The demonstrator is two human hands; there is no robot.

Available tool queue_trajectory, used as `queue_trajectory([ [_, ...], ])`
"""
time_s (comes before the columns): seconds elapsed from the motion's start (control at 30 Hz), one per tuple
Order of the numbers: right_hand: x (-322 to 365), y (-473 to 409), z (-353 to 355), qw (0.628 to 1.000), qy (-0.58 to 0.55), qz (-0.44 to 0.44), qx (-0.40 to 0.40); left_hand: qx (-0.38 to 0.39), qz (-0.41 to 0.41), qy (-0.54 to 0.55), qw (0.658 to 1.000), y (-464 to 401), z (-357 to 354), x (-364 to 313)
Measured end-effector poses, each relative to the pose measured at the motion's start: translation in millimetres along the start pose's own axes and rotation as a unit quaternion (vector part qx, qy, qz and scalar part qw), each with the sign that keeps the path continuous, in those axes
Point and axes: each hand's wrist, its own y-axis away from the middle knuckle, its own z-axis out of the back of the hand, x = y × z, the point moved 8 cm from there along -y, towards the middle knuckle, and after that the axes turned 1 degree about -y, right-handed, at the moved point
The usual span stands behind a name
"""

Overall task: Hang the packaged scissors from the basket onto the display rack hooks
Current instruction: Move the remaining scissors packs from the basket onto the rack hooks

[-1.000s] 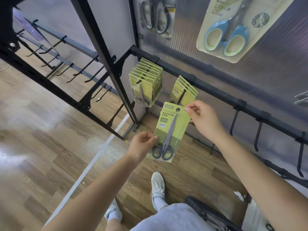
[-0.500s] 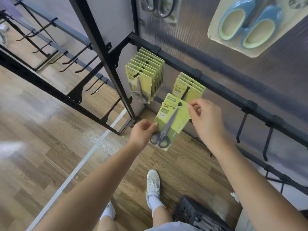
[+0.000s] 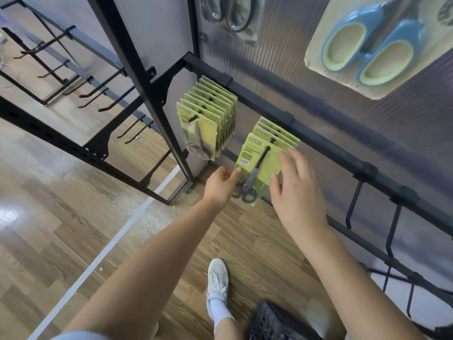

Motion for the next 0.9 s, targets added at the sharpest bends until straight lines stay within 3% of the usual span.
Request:
queue_trajectory([
  [0.33,-7,13,-8,0.997,0.040,-0.032,0.051,0.011,-0.016,-0.059,0.998,-5,-4,-17],
  [0.6,14,34,30,0.989,0.064,-0.082,0.101,-0.023,-0.182,-0.255,0.949,49,33,-78],
  [0.9,48,92,143,0.973,0.074,-0.218,0.003,0.037,-0.372,-0.317,0.872,163,51,-164],
])
